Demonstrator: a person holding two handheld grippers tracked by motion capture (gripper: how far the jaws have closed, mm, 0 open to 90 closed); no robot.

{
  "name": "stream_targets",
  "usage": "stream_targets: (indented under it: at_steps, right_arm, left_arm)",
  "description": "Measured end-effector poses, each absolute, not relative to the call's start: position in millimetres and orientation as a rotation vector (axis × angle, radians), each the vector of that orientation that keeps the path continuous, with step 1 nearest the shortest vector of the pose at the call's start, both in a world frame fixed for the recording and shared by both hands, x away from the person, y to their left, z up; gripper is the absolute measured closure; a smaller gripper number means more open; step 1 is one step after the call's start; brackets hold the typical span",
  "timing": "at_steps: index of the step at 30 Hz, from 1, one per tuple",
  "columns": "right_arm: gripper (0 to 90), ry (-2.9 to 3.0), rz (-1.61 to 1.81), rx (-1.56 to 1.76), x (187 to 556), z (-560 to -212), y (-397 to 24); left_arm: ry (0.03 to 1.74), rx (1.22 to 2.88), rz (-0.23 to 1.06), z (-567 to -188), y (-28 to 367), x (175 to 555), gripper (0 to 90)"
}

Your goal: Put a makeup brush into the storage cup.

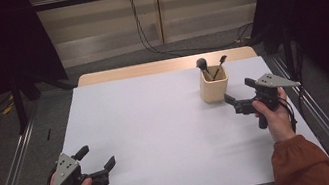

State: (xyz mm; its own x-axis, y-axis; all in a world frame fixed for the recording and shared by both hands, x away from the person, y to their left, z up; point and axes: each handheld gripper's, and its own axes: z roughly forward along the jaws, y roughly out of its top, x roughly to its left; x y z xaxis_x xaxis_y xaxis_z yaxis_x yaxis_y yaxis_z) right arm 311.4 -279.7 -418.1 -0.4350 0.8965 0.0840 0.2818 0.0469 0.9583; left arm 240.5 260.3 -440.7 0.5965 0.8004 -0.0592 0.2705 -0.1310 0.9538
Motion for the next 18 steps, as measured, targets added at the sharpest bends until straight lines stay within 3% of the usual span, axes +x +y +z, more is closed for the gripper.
stream_targets:
  at_steps: [18]
  right_arm:
    - [0.2, 1.774, 1.373, 1.178, 273, -428, -283]
  left_arm:
    - [0.886, 1.676, 0.575, -441, 260, 240, 3.6]
